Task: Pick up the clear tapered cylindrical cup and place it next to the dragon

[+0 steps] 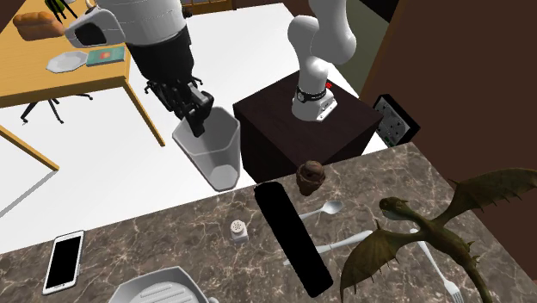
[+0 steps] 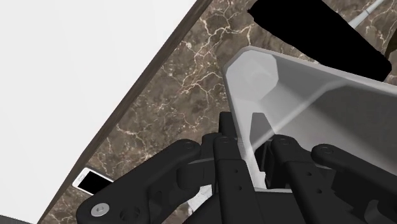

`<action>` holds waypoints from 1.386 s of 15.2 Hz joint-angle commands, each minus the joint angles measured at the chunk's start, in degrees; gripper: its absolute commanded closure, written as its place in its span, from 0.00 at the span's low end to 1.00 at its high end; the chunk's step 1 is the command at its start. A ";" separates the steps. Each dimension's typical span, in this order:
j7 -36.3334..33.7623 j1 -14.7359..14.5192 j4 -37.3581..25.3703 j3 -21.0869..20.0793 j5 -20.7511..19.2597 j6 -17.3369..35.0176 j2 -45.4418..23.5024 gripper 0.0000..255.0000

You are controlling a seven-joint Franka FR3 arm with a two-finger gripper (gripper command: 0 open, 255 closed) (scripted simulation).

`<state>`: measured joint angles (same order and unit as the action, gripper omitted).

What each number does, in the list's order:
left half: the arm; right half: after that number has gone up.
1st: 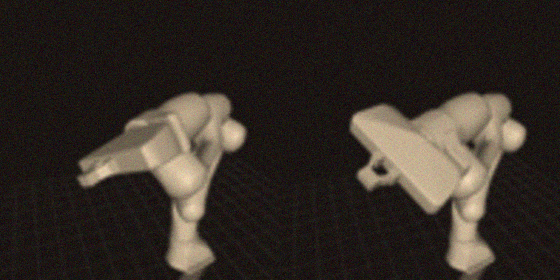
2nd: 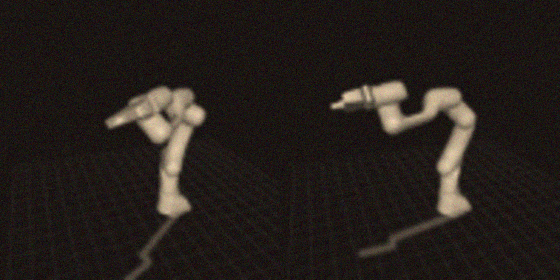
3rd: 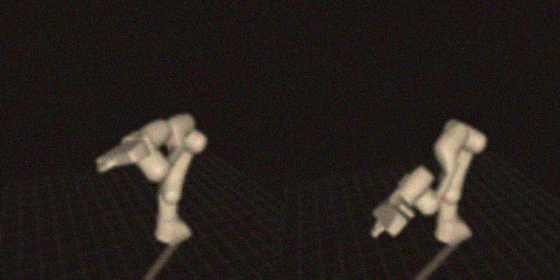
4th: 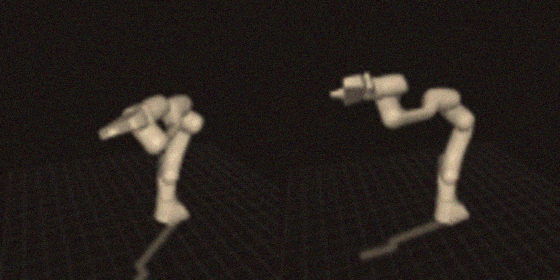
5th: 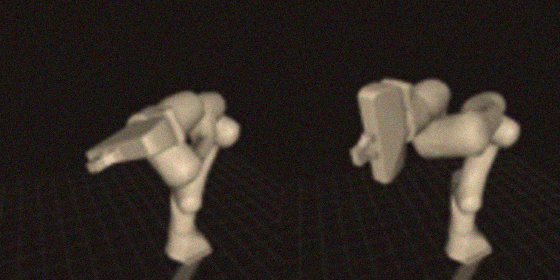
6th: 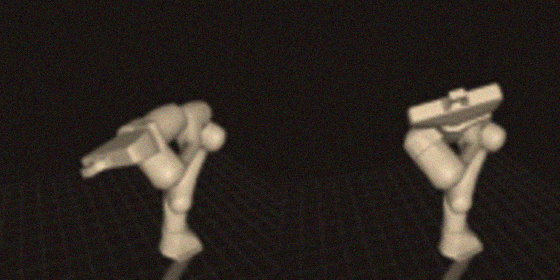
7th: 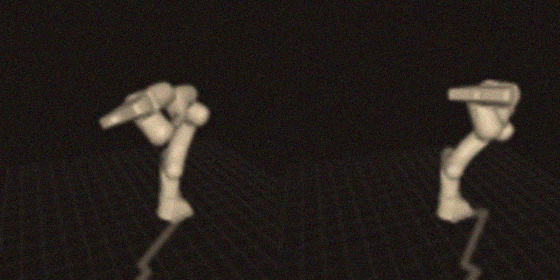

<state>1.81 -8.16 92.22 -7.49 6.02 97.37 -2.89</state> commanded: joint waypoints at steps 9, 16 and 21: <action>-0.98 -0.08 -10.31 -0.06 -0.30 -8.39 -1.87 1.00; -4.14 -1.68 -3.63 -1.56 0.52 -8.16 5.00 1.00; -8.20 -3.68 5.44 -3.85 1.98 -6.64 13.16 1.00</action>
<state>-5.38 -11.39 96.32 -10.82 7.71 90.77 8.73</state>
